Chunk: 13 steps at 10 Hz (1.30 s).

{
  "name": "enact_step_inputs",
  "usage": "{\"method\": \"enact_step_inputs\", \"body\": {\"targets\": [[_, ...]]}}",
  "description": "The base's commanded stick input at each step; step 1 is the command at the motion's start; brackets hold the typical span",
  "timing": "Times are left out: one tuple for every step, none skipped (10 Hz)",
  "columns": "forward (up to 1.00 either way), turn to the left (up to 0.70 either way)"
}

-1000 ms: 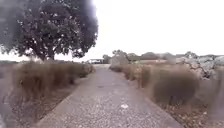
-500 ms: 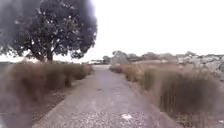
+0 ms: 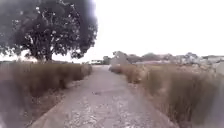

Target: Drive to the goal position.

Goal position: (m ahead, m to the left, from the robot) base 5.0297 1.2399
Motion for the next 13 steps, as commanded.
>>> {"method": "enact_step_inputs", "body": {"targets": [[0.50,0.00],[0.50,0.00],[0.50,0.00],[0.50,0.04],[0.50,0.16],[0.50,0.25],[0.50,0.25],[0.50,0.25],[0.50,0.25],[0.50,0.25],[0.50,0.25],[0.50,0.25],[0.50,0.16]]}}
